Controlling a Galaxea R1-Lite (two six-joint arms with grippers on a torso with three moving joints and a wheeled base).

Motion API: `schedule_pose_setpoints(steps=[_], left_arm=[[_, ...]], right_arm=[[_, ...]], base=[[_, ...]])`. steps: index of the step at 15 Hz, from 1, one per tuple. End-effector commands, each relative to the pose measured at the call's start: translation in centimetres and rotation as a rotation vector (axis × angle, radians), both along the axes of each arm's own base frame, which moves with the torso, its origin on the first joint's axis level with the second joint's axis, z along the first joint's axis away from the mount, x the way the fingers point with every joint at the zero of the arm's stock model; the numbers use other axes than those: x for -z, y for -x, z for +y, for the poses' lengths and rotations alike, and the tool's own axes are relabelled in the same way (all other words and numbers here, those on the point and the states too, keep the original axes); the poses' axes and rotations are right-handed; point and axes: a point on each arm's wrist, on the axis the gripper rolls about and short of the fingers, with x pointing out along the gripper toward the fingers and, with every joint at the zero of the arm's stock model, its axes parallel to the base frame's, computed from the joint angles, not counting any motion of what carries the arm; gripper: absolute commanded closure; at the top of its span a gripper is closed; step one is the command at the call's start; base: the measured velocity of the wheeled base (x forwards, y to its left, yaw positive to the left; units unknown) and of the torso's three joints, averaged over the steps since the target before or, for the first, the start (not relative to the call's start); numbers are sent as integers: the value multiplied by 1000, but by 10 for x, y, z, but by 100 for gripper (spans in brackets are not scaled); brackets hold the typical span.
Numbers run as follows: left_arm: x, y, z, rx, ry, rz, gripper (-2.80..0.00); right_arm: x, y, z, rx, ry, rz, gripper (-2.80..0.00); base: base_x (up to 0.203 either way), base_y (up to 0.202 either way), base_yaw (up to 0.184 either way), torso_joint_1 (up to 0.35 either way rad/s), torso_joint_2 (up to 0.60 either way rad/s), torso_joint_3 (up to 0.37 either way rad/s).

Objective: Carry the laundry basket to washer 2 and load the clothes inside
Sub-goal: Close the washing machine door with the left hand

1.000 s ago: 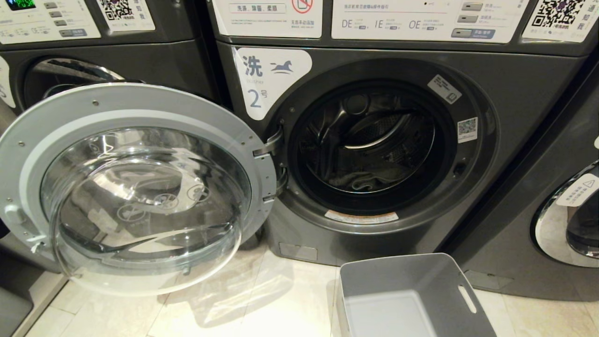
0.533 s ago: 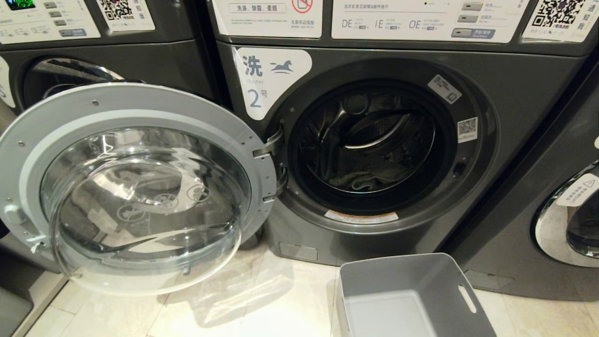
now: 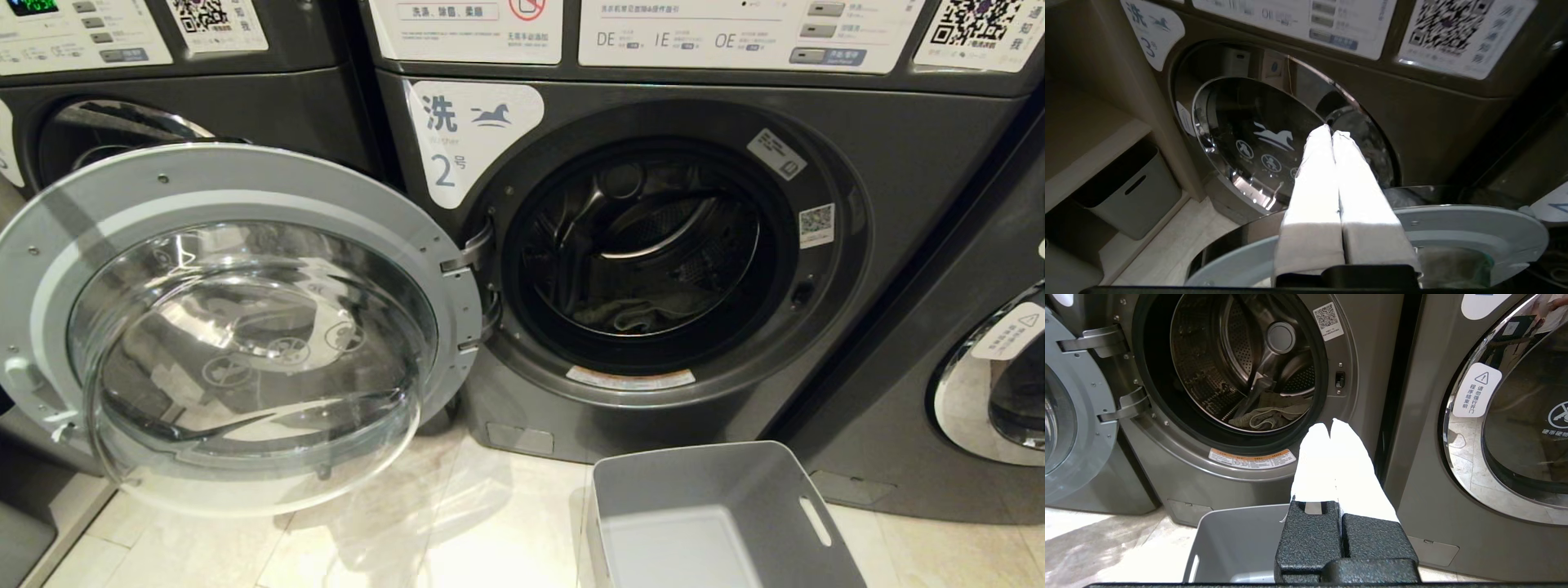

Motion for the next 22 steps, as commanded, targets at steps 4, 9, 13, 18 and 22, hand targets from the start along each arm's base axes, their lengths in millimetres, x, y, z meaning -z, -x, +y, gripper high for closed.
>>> schedule_pose_setpoints(steps=[4,9,13,18,22], left_arm=[[24,-32,36,122,126,220,0],[32,-59,49,198,249,213,0],[34,-71,54,288,290,208,0],[47,-83,60,306,358,250,0],[53,-92,64,327,367,261,0]], right_arm=[[11,-4,0,-1,0,39,0],[11,-4,0,-1,-2,39,0],[11,-4,0,0,-2,39,0],[11,-4,0,0,-2,39,0],[11,-4,0,0,-2,39,0]], base=[[0,0,0,0,0,0],[0,0,0,0,0,0],[0,0,0,0,0,0],[0,0,0,0,0,0],[0,0,0,0,0,0]])
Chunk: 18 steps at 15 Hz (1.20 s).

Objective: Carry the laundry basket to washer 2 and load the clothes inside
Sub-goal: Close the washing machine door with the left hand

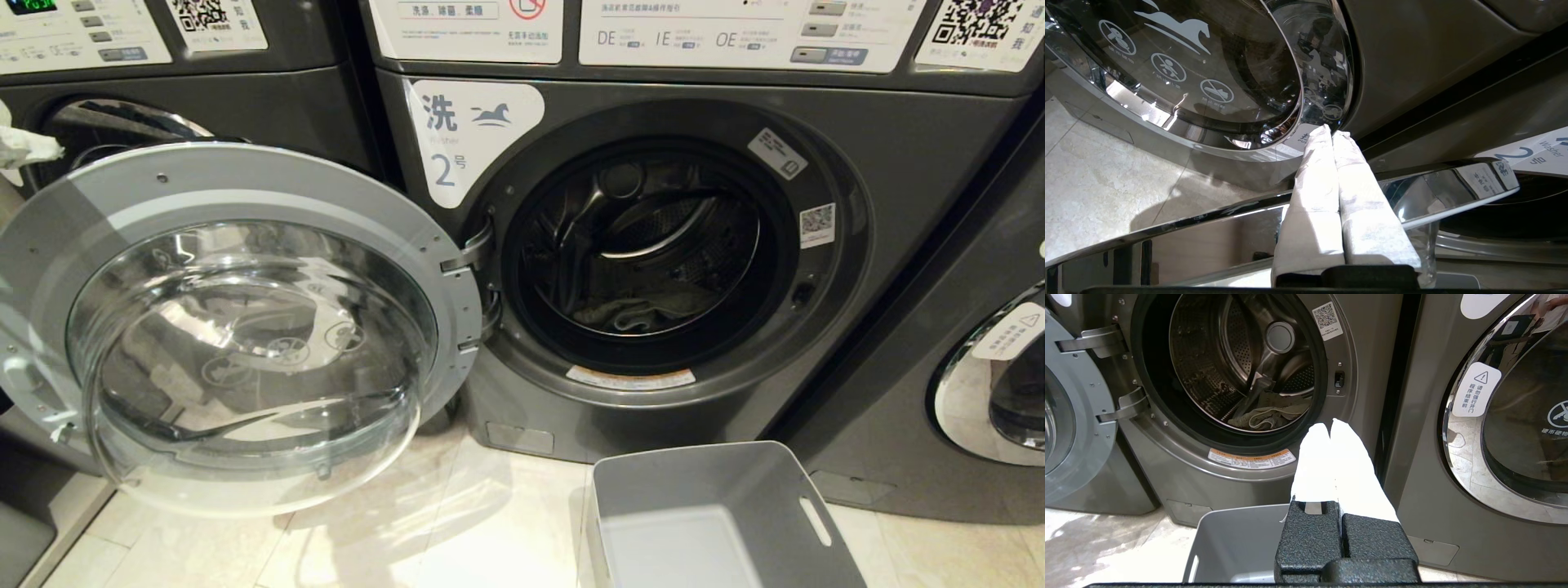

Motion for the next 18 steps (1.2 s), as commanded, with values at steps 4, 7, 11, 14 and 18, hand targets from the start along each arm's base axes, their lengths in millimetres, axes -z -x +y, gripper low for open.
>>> schedule_pose_setpoints(steps=[4,7,11,14,18], left_arm=[[7,-7,4,2,10,22,0],[10,-10,5,3,12,30,0],[15,-14,7,2,16,47,0],[22,-16,8,13,-26,64,0],[18,-15,8,14,-39,51,0]], right_arm=[[11,-4,0,1,0,39,0],[11,-4,0,0,0,39,0],[11,-4,0,0,0,39,0],[11,-4,0,0,0,39,0],[11,-4,0,1,0,39,0]], base=[[0,0,0,0,0,0],[0,0,0,0,0,0],[0,0,0,0,0,0],[0,0,0,0,0,0],[0,0,0,0,0,0]])
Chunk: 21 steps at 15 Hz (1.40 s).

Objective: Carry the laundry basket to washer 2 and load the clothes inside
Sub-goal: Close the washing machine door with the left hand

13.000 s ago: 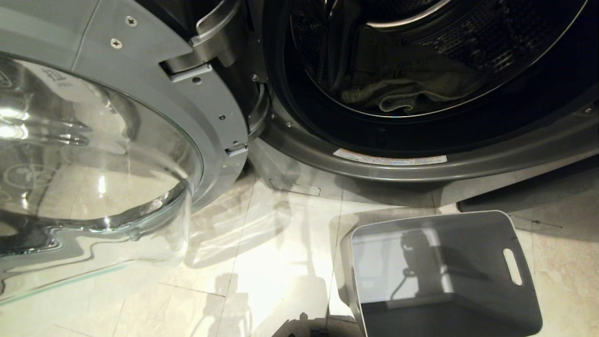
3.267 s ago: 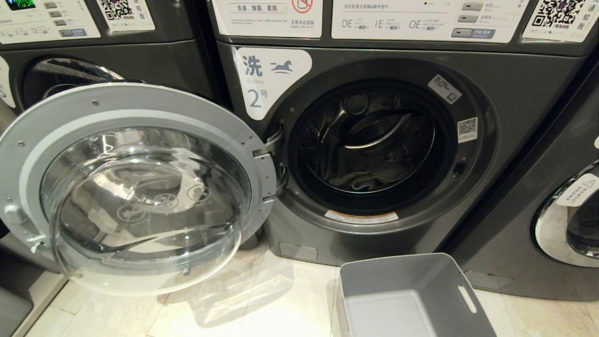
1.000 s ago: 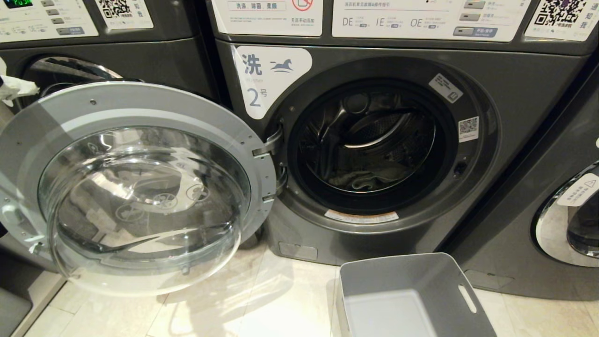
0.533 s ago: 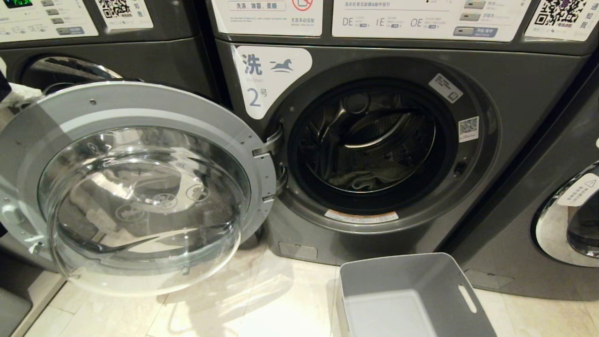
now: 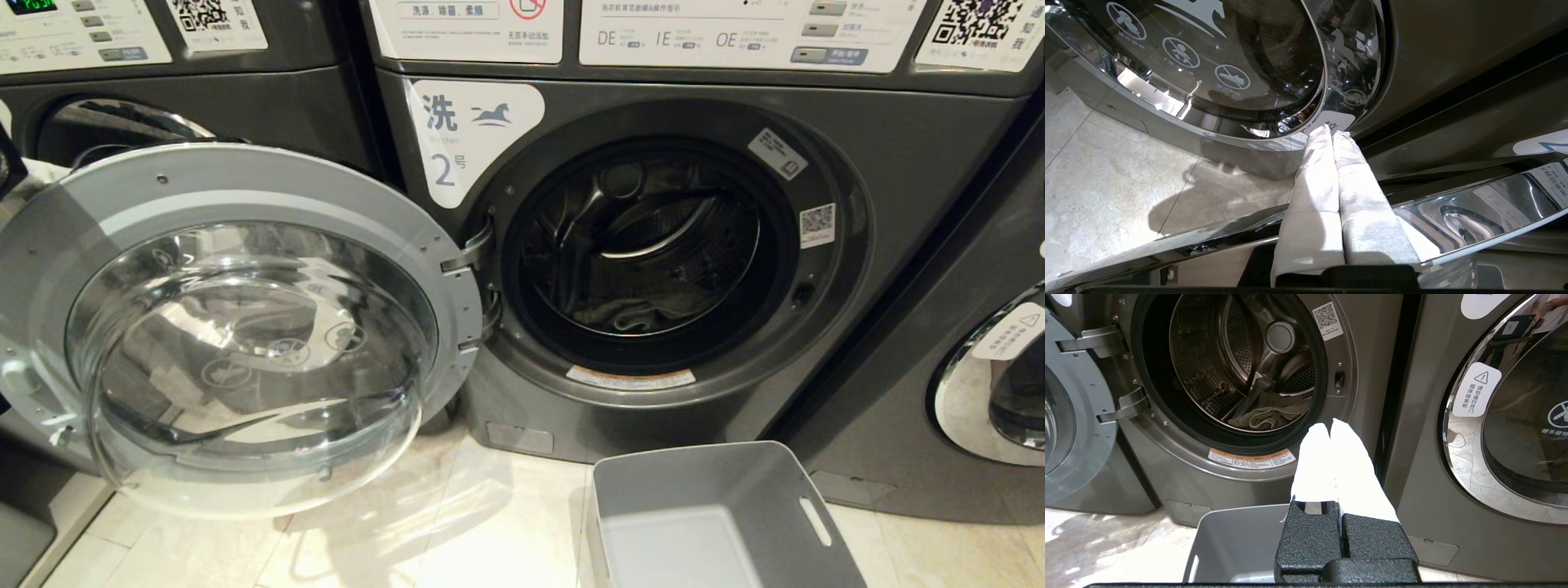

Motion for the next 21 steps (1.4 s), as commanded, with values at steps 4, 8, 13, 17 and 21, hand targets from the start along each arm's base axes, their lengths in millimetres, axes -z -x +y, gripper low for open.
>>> schedule_pose_setpoints(steps=[4,8,13,17,21], left_arm=[[-33,13,-6,-1,-48,-91,0],[-29,12,-5,-15,-29,-47,0],[-11,-8,9,-58,-58,-7,0],[10,-23,18,-56,-89,4,0],[11,-23,19,-55,-96,4,0]], right_arm=[[11,-4,0,-1,0,39,0],[11,-4,0,0,0,39,0],[11,-4,0,-1,0,39,0],[11,-4,0,-1,0,39,0],[11,-4,0,-1,0,39,0]], base=[[0,0,0,0,0,0],[0,0,0,0,0,0],[0,0,0,0,0,0],[0,0,0,0,0,0],[0,0,0,0,0,0]])
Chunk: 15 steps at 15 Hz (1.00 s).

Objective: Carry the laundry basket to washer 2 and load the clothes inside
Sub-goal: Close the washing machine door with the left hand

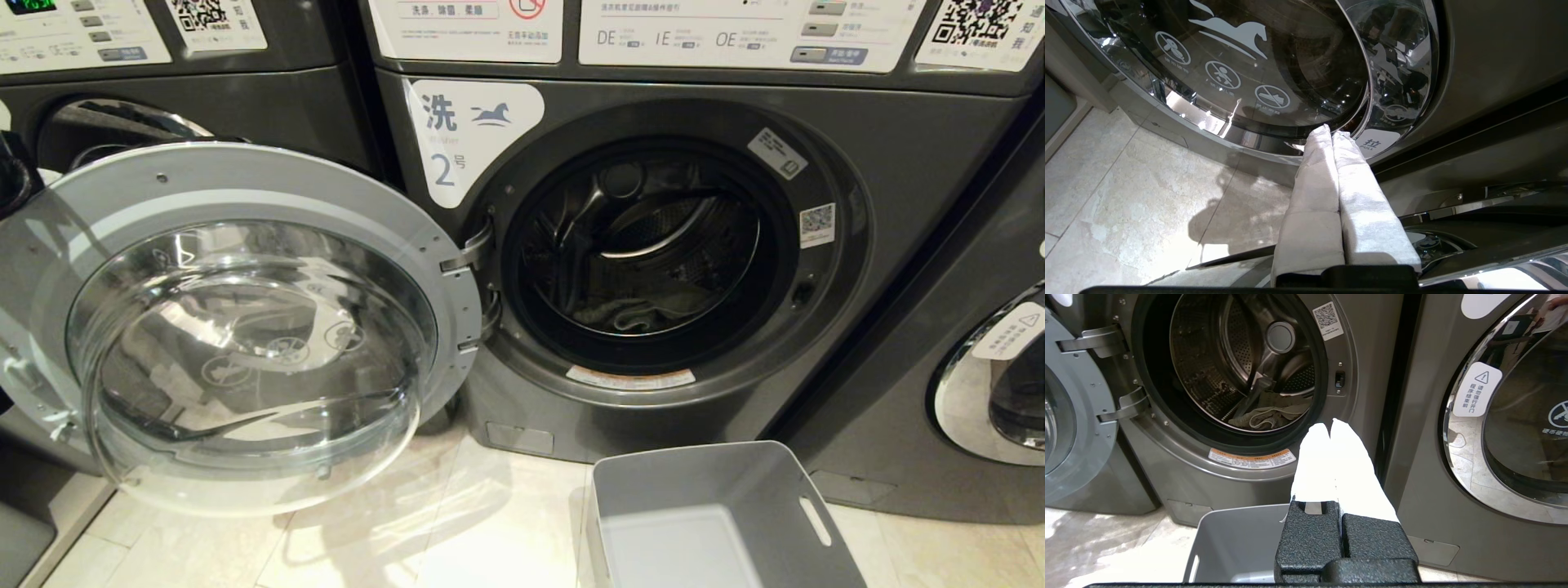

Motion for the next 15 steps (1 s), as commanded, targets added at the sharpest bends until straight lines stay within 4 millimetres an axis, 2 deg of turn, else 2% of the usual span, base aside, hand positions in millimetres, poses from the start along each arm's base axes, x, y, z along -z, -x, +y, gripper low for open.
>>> schedule_pose_setpoints(steps=[1,5,8,15], left_arm=[[0,0,0,4,4,4,0],[-12,6,-5,5,-8,-17,0],[-18,18,-14,15,19,30,0],[-16,23,-18,18,45,78,0]], right_arm=[[11,-4,0,1,0,39,0],[11,-4,0,1,2,39,0],[11,-4,0,2,4,39,0],[11,-4,0,5,11,39,0]], base=[[0,0,0,0,0,0],[0,0,0,0,0,0],[0,0,0,0,0,0],[0,0,0,0,0,0]])
